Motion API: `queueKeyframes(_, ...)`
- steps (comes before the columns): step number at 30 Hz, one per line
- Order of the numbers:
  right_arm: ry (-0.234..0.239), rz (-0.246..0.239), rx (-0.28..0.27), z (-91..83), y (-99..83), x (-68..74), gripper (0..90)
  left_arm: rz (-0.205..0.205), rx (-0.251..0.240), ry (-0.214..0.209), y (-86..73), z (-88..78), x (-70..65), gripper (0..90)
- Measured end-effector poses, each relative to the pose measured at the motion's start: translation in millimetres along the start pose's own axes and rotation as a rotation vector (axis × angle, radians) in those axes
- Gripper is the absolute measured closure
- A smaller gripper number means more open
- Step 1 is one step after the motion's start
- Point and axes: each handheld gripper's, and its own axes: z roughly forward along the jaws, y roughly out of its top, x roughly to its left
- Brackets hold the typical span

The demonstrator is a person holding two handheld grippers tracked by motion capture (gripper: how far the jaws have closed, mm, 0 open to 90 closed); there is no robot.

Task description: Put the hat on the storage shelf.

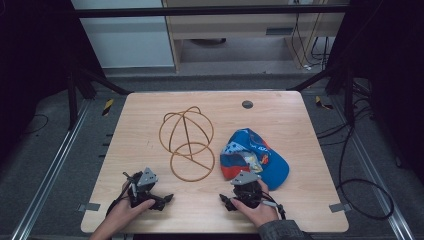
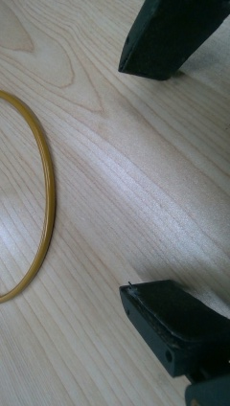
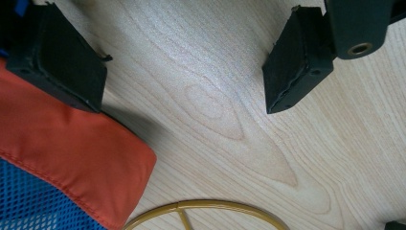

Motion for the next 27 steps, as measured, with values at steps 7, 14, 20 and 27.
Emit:
queueKeyframes(7, 0.001, 0.002, 0.001, -0.2, -0.1, 0.0, 15.1, -0.001, -0.003, -0.004, -0.2, 0.1, -0.5, 0.0)
queueKeyframes(14, 0.000, 0.038, -0.003, -2.3, -0.4, -4.2, 14.9, -0.001, -0.004, -0.004, -0.1, 0.2, -0.5, 0.0)
queueKeyframes(20, -0.032, 0.038, -0.011, -26.2, 5.4, -14.3, 13.7, -0.004, -0.006, -0.005, -0.1, 0.4, -0.6, 0.0)
queueKeyframes(27, -0.075, 0.022, 0.003, -55.8, 18.7, -34.2, 12.7, -0.002, -0.004, -0.004, 0.0, 0.2, -0.6, 0.0)
